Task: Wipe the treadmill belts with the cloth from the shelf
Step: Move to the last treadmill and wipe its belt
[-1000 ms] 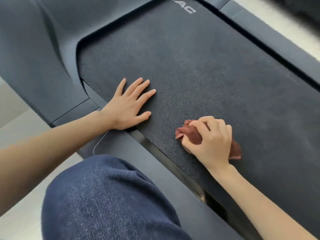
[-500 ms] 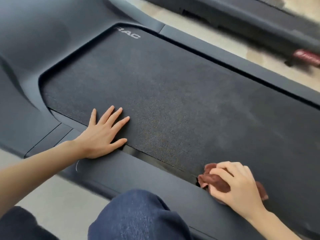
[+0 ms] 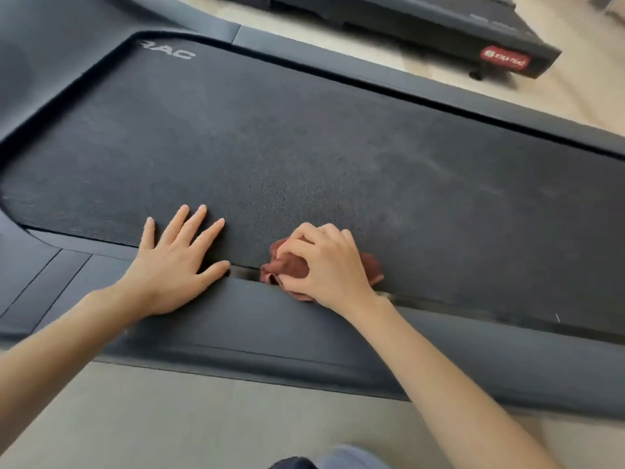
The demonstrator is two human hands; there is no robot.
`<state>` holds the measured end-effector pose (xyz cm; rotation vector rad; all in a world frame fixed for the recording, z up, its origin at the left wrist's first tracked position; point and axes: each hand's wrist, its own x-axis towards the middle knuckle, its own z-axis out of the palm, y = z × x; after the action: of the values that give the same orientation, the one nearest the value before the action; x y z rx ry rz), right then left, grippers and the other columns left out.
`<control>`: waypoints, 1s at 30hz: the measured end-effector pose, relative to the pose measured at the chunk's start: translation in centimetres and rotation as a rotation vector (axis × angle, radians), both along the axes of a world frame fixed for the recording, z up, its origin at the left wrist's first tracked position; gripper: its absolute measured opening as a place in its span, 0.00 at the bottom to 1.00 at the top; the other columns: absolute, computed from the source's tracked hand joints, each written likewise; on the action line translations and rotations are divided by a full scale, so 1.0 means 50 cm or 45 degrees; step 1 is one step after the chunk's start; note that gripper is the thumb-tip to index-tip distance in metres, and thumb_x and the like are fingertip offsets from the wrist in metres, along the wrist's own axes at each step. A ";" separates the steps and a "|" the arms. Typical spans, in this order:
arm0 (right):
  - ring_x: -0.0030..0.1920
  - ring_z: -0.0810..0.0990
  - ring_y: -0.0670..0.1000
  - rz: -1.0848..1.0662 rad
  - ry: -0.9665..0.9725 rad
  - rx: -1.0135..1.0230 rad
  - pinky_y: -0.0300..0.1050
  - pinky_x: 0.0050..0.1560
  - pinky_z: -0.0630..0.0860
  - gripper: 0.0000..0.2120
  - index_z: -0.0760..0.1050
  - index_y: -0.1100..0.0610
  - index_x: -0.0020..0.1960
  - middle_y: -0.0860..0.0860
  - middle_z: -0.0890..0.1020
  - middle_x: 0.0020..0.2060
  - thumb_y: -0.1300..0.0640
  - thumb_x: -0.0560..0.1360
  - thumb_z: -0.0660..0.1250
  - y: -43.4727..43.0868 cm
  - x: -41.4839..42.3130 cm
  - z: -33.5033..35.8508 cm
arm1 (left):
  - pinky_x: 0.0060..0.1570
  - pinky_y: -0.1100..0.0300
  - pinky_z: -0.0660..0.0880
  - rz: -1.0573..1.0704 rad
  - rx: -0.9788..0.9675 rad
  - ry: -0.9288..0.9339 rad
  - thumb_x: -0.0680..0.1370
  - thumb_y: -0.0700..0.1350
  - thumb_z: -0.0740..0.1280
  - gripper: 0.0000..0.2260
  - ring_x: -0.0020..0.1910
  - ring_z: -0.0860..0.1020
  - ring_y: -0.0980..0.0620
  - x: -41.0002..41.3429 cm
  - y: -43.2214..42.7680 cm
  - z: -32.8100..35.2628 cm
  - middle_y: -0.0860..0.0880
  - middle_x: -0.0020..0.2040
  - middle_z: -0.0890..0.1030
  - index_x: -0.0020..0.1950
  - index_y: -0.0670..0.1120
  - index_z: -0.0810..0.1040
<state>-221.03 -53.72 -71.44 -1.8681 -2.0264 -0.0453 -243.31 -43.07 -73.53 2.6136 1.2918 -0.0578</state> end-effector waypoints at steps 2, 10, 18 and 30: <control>0.43 0.76 0.55 -0.174 0.002 -0.028 0.47 0.41 0.66 0.11 0.79 0.46 0.42 0.44 0.78 0.43 0.42 0.64 0.68 -0.058 0.062 0.005 | 0.72 0.42 0.39 -0.050 -0.052 -0.039 0.66 0.70 0.34 0.41 0.76 0.39 0.52 0.030 -0.047 0.016 0.52 0.78 0.44 0.77 0.57 0.48; 0.54 0.75 0.62 -1.265 -0.133 -0.328 0.52 0.53 0.67 0.15 0.78 0.47 0.54 0.51 0.77 0.54 0.43 0.70 0.69 -0.290 0.281 0.048 | 0.74 0.47 0.41 -0.290 -0.002 -0.153 0.75 0.65 0.37 0.31 0.76 0.45 0.57 0.111 -0.156 0.013 0.56 0.78 0.50 0.77 0.58 0.54; 0.53 0.76 0.59 -1.351 -0.133 -0.165 0.49 0.52 0.67 0.15 0.78 0.46 0.54 0.50 0.77 0.53 0.40 0.71 0.68 -0.368 0.137 0.050 | 0.74 0.50 0.45 -0.316 0.020 -0.032 0.81 0.59 0.44 0.24 0.76 0.45 0.56 0.100 -0.157 0.016 0.56 0.78 0.49 0.77 0.58 0.52; 0.44 0.76 0.59 -0.820 -0.107 0.097 0.48 0.42 0.65 0.14 0.80 0.48 0.48 0.49 0.78 0.46 0.43 0.66 0.73 -0.396 0.066 0.024 | 0.71 0.46 0.53 -0.205 0.210 0.037 0.82 0.53 0.45 0.23 0.76 0.53 0.46 0.001 -0.216 0.010 0.49 0.77 0.56 0.78 0.52 0.53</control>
<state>-217.76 -73.52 -70.23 -2.4140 -1.3634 -0.3698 -243.28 -53.89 -73.01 2.8635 1.1368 -0.0166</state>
